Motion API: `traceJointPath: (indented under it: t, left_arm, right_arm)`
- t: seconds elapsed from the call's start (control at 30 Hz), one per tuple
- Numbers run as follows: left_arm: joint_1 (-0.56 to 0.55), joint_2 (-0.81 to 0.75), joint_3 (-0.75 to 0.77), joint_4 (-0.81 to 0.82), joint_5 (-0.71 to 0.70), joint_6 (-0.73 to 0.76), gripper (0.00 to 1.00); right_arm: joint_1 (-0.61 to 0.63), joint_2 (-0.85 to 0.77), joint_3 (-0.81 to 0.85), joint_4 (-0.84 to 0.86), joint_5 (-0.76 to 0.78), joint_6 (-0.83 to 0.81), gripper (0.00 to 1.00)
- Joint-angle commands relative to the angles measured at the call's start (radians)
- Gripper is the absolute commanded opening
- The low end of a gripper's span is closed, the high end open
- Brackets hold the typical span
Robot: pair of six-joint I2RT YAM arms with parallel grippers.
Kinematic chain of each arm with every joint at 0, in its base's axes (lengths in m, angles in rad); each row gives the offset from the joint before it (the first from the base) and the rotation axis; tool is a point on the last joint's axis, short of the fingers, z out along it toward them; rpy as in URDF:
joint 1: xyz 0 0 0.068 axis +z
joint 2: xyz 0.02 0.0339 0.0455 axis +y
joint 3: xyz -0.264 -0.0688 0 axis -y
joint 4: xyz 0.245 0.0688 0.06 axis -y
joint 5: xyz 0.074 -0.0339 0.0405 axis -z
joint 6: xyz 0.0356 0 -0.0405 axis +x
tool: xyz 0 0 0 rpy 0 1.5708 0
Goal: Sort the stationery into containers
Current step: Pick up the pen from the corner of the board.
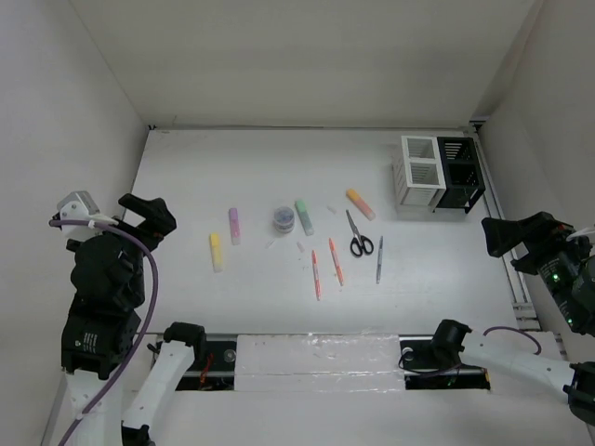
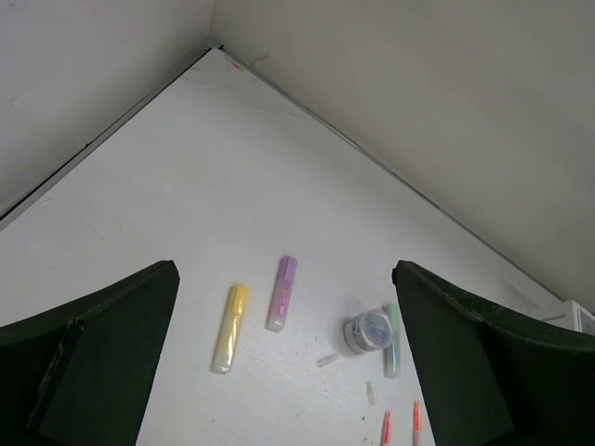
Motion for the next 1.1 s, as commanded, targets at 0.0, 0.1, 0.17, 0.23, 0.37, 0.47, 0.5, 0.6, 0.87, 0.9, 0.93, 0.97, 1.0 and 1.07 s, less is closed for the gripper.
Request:
traceJointPath:
  t: [0.0, 0.1, 0.17, 0.23, 0.37, 0.47, 0.5, 0.6, 0.87, 0.9, 0.93, 0.97, 1.0, 1.07]
  left_arm:
    - [0.002, 0.015, -0.023, 0.069, 0.017, -0.007, 1.0]
    - [0.002, 0.015, -0.023, 0.078, 0.029, -0.017, 1.0]
    - [0.002, 0.015, -0.045, 0.103, 0.064, -0.017, 1.0]
    - [-0.007, 0.004, -0.057, 0.122, 0.089, -0.053, 1.0]
    - [-0.007, -0.017, -0.085, 0.155, 0.175, -0.084, 1.0]
    - [-0.021, -0.017, -0.126, 0.205, 0.254, -0.067, 1.0]
    - [-0.021, -0.004, -0.138, 0.205, 0.242, -0.058, 1.0]
    - [-0.021, 0.058, -0.175, 0.216, 0.224, -0.069, 1.0]
    - [-0.021, 0.139, -0.296, 0.234, 0.228, -0.081, 1.0]
    - [-0.021, 0.139, -0.313, 0.235, 0.228, -0.081, 1.0]
    - [-0.021, 0.139, -0.313, 0.235, 0.218, -0.081, 1.0]
    - [-0.021, 0.139, -0.313, 0.235, 0.209, -0.081, 1.0]
    - [-0.033, 0.139, -0.313, 0.235, 0.198, -0.081, 1.0]
    - [-0.043, 0.139, -0.313, 0.244, 0.198, -0.081, 1.0]
  right_arm:
    - [0.001, 0.01, 0.026, 0.034, 0.042, -0.018, 1.0]
    - [0.001, 0.01, -0.002, 0.088, 0.0, -0.049, 1.0]
    - [0.011, 0.01, -0.012, 0.109, 0.0, -0.049, 1.0]
    - [0.011, 0.071, -0.022, 0.109, 0.01, -0.035, 1.0]
    - [0.011, 0.206, -0.045, 0.083, -0.01, -0.012, 1.0]
    - [0.0, 0.317, -0.116, 0.182, -0.143, -0.012, 1.0]
    - [-0.014, 0.35, -0.146, 0.221, -0.185, -0.032, 1.0]
    - [-0.121, 0.497, -0.262, 0.374, -0.412, -0.055, 1.0]
    - [-0.305, 0.609, -0.497, 0.594, -0.575, 0.012, 0.95]
    - [-0.314, 0.622, -0.517, 0.594, -0.575, 0.021, 0.95]
    - [-0.315, 0.634, -0.531, 0.604, -0.587, 0.022, 0.94]
    - [-0.315, 0.634, -0.546, 0.618, -0.587, 0.022, 0.94]
    - [-0.324, 0.648, -0.564, 0.649, -0.613, 0.022, 0.91]
    - [-0.354, 0.68, -0.612, 0.672, -0.648, 0.022, 0.84]
